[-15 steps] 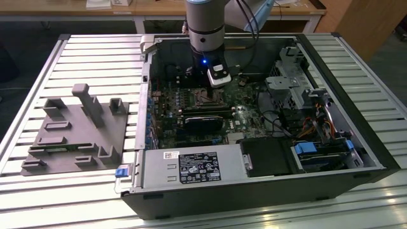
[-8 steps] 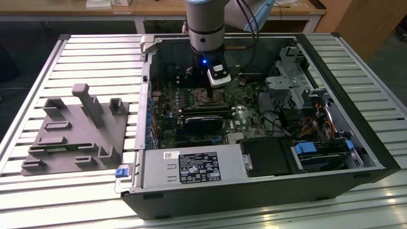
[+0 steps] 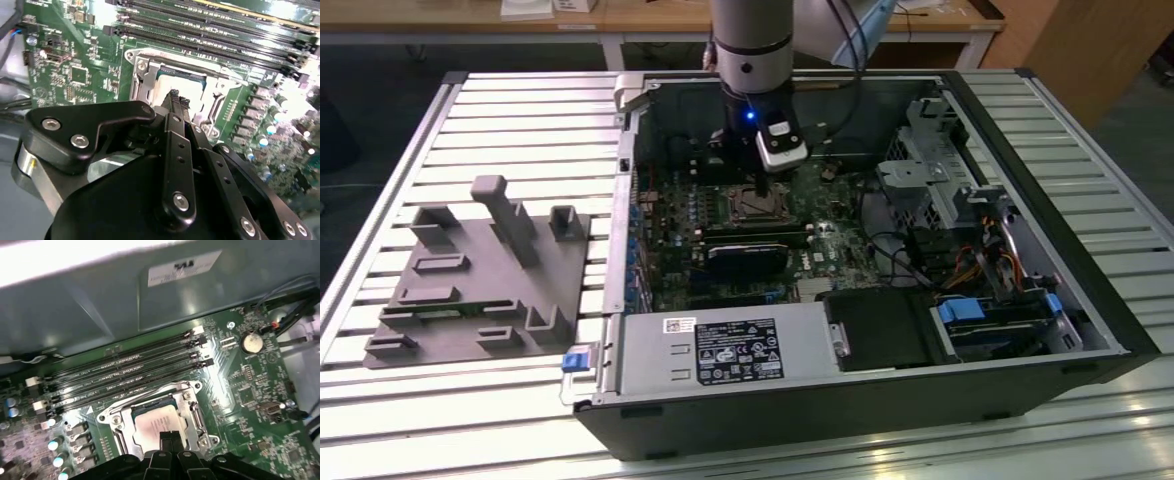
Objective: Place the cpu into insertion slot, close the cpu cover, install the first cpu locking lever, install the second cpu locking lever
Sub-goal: 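Install the first cpu locking lever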
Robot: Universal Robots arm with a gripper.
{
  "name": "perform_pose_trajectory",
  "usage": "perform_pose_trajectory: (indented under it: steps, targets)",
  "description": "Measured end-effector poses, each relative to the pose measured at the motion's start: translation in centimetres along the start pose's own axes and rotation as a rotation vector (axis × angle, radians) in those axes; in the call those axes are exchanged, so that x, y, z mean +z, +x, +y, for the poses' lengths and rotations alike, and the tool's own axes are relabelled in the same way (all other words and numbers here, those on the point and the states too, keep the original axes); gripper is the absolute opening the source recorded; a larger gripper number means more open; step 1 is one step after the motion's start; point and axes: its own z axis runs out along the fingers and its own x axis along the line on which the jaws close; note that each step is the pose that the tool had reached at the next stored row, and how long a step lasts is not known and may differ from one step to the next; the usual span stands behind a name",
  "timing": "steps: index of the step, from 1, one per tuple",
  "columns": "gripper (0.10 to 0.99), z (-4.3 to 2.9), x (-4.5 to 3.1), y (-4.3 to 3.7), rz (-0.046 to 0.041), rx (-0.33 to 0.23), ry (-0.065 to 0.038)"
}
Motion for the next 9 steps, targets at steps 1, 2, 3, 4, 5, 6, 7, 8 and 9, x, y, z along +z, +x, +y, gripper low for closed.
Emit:
perform_pose_trajectory:
  steps: [1, 2, 3, 4, 5, 6, 7, 8, 9]
  targets:
    - [0.106, 0.02, -0.29, -0.03, 0.0000, 0.000, 0.000]
    - [0.106, 0.03, -0.54, -0.06, 0.0000, 0.000, 0.000]
    - [0.106, 0.05, -0.76, -0.08, 0.0000, 0.000, 0.000]
    - [0.106, 0.06, -0.96, -0.10, 0.0000, 0.000, 0.000]
    - [0.106, 0.07, -1.14, -0.12, 0.0001, 0.000, 0.000]
    - [0.106, 0.08, -1.29, -0.14, 0.0001, 0.000, 0.000]
    - [0.106, 0.09, -1.41, -0.15, 0.0000, 0.000, 0.000]
    - [0.106, 0.10, -1.47, -0.16, 0.0001, 0.000, 0.000]
    - [0.106, 0.10, -1.46, -0.16, 0.0000, 0.000, 0.000]
